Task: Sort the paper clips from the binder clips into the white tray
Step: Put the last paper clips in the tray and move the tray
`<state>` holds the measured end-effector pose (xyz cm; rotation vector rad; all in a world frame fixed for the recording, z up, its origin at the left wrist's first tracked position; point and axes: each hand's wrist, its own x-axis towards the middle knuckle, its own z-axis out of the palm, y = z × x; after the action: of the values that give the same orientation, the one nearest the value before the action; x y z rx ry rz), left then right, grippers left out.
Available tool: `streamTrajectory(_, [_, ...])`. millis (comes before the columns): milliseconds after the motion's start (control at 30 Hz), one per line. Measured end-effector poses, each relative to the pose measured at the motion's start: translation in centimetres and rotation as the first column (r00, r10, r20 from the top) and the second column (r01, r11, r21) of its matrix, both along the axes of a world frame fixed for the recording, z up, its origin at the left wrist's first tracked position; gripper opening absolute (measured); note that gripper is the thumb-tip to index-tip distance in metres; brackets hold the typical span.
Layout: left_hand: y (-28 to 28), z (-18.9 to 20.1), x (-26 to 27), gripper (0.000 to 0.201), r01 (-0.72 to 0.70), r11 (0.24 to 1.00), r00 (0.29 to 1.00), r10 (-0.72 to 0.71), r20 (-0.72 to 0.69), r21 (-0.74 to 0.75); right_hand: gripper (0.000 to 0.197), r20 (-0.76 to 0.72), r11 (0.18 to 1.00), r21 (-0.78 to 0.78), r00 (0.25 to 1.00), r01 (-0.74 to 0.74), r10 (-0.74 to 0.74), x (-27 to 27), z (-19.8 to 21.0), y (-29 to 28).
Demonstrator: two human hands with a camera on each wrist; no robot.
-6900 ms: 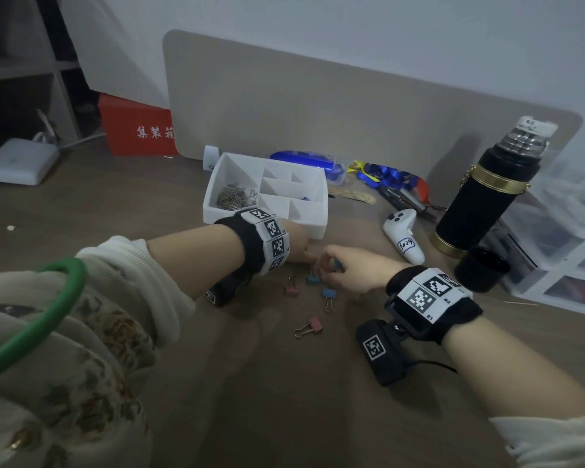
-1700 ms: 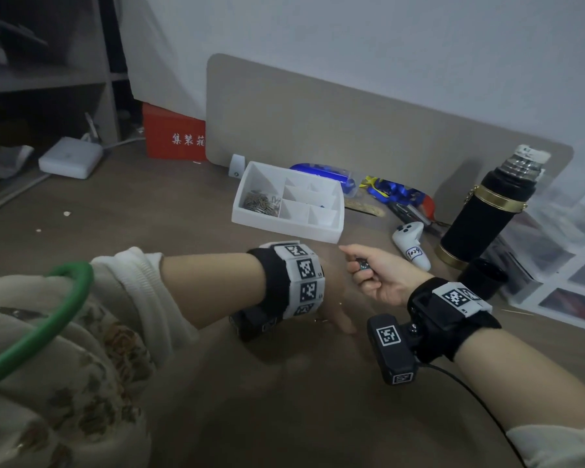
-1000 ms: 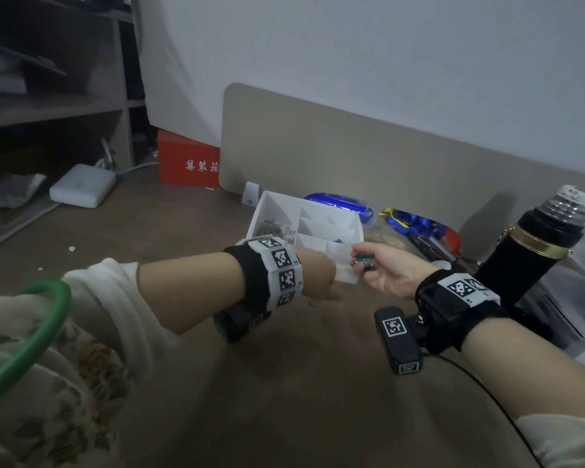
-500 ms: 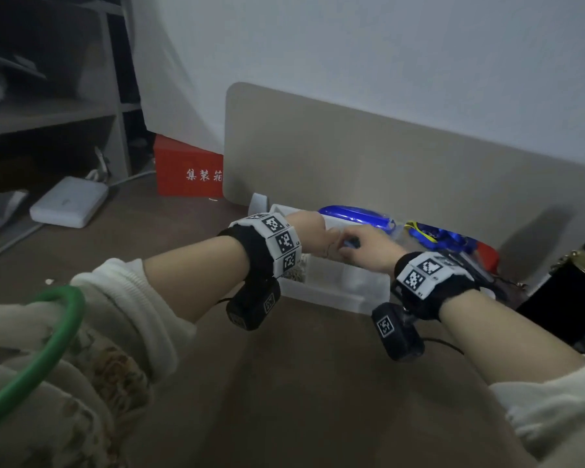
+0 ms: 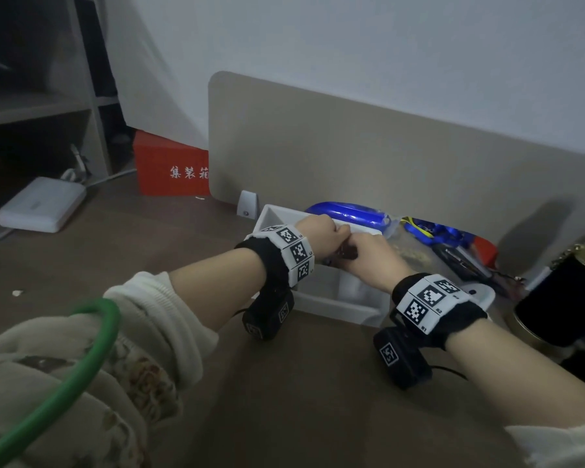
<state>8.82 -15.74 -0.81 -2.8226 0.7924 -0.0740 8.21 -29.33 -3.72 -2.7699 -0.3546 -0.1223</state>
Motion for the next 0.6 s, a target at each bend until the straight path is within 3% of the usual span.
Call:
streamTrajectory(167, [-0.4, 0.2, -0.5, 0.026, 0.044, 0.997, 0.997, -0.048, 0.056, 0.060, 0.014, -0.038, 1.000, -0.016, 0.999, -0.003, 0.003, -1.9, 1.4, -0.9])
streamTrajectory(300, [-0.9, 0.6, -1.2, 0.022, 0.052, 0.998, 0.998, -0.051, 0.028, -0.019, 0.002, -0.055, 0.995, 0.086, 0.997, 0.055, -0.051, -2.6, 4.2, -2.6])
streamTrajectory(467, [-2.2, -0.2, -1.1, 0.043, -0.050, 0.968, 0.999, 0.052, 0.004, -0.247, 0.016, -0.022, 0.967, 0.212, 0.990, 0.143, -0.141, -2.9, 5.0, -4.3])
streamTrajectory(600, [-3.1, -0.1, -1.3, 0.040, -0.100, 0.965, 0.991, 0.074, -0.113, -0.244, 0.021, -0.056, 0.963, 0.223, 0.988, 0.152, -0.143, -3.0, 4.2, -4.9])
